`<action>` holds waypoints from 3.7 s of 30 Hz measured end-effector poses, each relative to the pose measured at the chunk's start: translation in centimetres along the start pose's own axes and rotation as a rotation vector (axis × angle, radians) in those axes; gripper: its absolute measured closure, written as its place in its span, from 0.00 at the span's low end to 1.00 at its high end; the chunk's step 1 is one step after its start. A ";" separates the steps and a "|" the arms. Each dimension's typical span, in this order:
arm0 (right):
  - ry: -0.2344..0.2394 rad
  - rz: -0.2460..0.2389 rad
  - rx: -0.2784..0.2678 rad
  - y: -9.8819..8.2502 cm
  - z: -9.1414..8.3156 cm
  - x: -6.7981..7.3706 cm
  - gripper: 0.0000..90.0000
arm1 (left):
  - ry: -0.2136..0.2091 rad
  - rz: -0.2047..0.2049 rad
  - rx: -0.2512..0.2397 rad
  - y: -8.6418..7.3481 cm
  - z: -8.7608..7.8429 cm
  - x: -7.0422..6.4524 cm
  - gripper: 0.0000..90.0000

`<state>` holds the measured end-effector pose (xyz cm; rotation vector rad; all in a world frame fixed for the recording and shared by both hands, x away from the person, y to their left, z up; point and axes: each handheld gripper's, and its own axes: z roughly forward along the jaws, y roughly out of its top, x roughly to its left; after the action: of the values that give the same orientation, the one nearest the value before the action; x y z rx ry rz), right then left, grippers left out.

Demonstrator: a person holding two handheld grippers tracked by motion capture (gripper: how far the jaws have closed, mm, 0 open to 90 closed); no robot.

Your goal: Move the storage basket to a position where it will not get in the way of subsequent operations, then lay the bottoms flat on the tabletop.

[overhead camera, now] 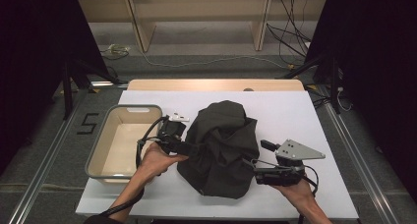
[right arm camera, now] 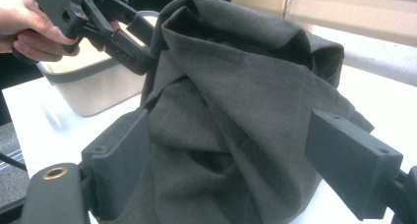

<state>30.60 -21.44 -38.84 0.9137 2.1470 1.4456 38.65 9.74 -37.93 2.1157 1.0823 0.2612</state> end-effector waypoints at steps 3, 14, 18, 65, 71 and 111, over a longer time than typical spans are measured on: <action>0.006 -0.003 0.010 0.2 0.3 0.0 0.20 | -0.004 0.003 0.005 0.0 0.2 -0.2 0.09; 0.033 -0.019 0.049 1.1 2.2 -0.2 0.20 | 0.011 0.036 0.029 0.0 0.9 -0.7 0.10; 0.037 -0.023 0.059 1.5 2.9 -0.3 0.21 | 0.009 0.047 0.031 0.2 1.1 -0.8 0.14; -0.316 0.156 0.134 0.4 -0.9 -12.2 0.99 | 0.008 -0.037 -0.101 0.7 -1.9 3.3 0.94; -0.296 0.224 0.215 -1.1 -0.5 -13.6 0.99 | -0.007 -0.061 -0.112 0.6 -1.5 3.6 0.94; 0.029 -0.029 0.221 4.1 7.3 -1.7 0.97 | -0.078 0.130 -0.082 1.8 -0.1 -2.2 0.89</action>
<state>37.69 -16.78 -37.95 0.9369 2.3667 1.2321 38.33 7.44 -36.29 2.1082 0.8759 0.2778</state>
